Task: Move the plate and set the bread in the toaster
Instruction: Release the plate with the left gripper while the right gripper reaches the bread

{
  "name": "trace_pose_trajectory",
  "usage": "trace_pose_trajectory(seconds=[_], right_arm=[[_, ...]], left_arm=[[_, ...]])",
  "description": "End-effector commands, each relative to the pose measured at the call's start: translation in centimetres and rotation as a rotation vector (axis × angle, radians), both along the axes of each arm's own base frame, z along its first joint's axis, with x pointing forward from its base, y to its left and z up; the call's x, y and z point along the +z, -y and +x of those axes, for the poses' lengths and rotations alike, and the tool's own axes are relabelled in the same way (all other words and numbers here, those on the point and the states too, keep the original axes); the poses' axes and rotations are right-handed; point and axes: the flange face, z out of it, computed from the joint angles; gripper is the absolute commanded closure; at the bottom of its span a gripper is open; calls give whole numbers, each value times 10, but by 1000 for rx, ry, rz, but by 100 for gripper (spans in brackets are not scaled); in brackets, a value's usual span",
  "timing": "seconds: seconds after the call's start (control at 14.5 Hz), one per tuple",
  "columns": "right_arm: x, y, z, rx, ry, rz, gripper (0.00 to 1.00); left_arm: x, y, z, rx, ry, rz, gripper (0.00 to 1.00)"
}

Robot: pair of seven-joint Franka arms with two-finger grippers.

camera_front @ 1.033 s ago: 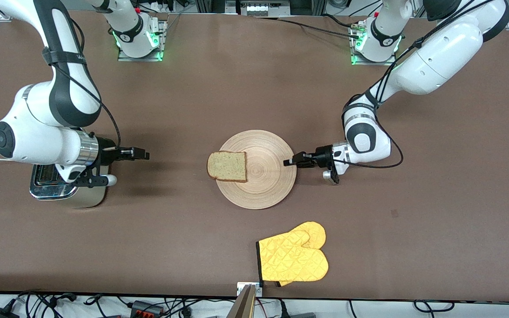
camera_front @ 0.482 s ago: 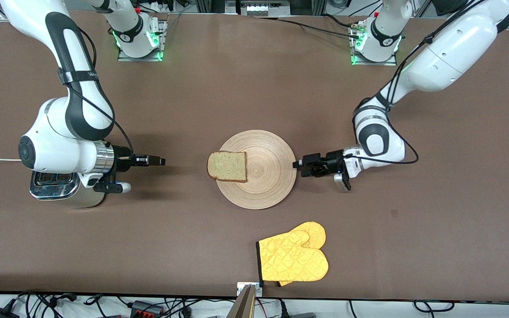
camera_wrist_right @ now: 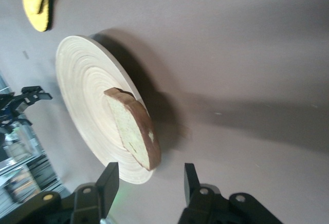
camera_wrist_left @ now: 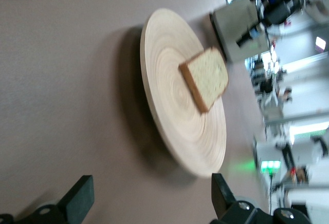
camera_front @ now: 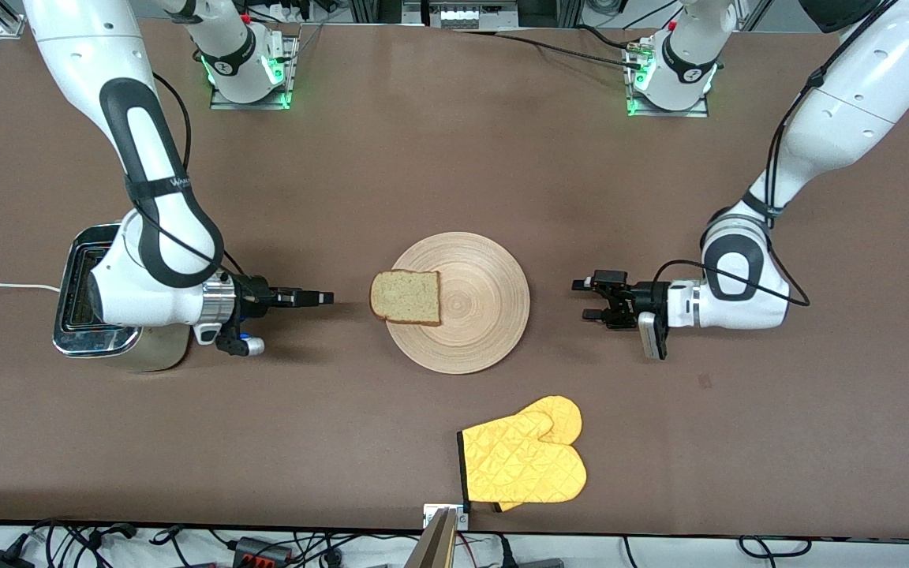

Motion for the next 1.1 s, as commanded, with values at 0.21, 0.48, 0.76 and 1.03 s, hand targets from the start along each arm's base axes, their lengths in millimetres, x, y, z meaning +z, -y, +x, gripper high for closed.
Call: trace_pose_trajectory(seconds=[0.21, 0.48, 0.76, 1.03], right_arm=[[-38, -47, -5, -8, 39, 65, 41], [-48, -50, -6, -20, 43, 56, 41], [-54, -61, -10, -11, 51, 55, 41], [-63, -73, -12, -47, 43, 76, 41]], left_arm=[[47, -24, 33, -237, 21, 226, 0], [92, -33, 52, -379, -24, 469, 0], [123, -12, 56, -462, -62, 669, 0], [164, 42, 47, -444, -89, 994, 0]])
